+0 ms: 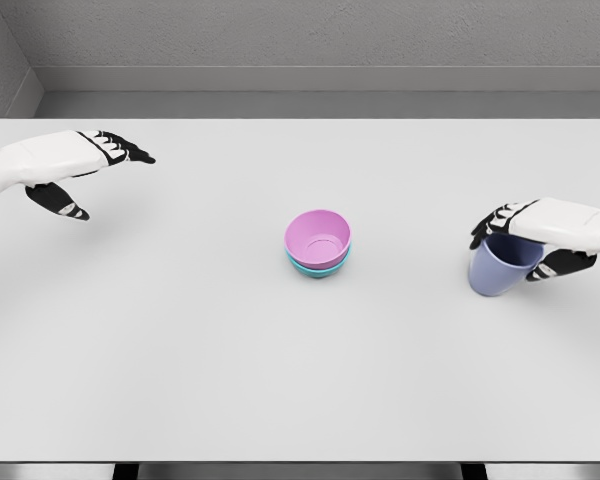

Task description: Stacking bowl and cup with both arms

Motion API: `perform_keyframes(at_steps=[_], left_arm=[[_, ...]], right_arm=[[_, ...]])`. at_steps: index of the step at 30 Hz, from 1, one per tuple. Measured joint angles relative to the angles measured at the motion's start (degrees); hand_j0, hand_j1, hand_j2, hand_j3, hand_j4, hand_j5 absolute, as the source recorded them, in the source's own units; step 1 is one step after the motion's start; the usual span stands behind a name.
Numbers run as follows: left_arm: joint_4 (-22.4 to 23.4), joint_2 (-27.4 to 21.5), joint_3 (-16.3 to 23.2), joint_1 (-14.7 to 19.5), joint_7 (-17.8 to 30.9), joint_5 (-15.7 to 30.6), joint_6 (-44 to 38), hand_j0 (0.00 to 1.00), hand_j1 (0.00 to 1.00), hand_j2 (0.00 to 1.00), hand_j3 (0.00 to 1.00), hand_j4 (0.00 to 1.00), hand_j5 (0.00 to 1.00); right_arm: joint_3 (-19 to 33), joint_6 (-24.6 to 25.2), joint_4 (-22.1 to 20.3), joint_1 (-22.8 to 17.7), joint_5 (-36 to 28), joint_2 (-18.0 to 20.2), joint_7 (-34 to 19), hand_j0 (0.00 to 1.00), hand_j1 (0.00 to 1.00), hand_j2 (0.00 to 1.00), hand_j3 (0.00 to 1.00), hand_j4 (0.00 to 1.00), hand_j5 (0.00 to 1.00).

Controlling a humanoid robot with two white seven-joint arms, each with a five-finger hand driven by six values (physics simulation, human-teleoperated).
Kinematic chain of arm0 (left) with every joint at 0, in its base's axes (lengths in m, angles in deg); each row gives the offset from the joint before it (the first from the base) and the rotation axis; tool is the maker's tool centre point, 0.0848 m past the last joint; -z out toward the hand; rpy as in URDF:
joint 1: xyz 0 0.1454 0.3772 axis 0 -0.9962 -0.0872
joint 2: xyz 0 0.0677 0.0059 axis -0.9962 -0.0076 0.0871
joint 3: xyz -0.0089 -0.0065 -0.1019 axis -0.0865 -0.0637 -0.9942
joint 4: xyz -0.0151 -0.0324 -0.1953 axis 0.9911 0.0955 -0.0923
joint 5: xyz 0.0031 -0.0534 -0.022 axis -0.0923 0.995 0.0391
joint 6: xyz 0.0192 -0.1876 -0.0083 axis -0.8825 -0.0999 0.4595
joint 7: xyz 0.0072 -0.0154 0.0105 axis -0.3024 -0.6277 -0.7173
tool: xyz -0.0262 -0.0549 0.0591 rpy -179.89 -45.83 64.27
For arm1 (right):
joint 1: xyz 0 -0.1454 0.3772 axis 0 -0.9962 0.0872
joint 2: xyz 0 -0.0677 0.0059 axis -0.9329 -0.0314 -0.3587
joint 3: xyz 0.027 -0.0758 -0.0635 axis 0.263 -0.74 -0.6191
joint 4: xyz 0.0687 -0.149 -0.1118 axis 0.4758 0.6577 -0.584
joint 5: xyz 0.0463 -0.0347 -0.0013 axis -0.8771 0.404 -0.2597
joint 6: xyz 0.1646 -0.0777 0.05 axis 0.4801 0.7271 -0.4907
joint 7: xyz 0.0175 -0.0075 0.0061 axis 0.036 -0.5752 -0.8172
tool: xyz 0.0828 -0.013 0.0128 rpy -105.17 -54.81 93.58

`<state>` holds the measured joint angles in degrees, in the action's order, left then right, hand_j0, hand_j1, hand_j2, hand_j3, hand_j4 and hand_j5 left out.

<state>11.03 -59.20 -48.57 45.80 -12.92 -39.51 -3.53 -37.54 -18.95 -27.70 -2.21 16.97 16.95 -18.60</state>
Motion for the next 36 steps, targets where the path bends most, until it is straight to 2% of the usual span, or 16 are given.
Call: perform_keyframes(at_steps=[22,36], left_arm=[[0.0,-0.1,0.0,0.0,0.1,-0.2,0.0,1.0,1.0,1.0,1.0,1.0,1.0],[0.0,-0.3,0.1,0.0,0.0,-0.2,0.0,1.0,1.0,1.0,1.0,1.0,1.0]], right_arm=[[0.0,0.0,-0.8,5.6,0.0,-1.2,0.1,0.64,0.64,0.64,0.64,0.64,0.64],[-0.1,-0.5,-2.1,9.4,0.0,-4.1,0.0,0.64,0.64,0.64,0.64,0.64,0.64]])
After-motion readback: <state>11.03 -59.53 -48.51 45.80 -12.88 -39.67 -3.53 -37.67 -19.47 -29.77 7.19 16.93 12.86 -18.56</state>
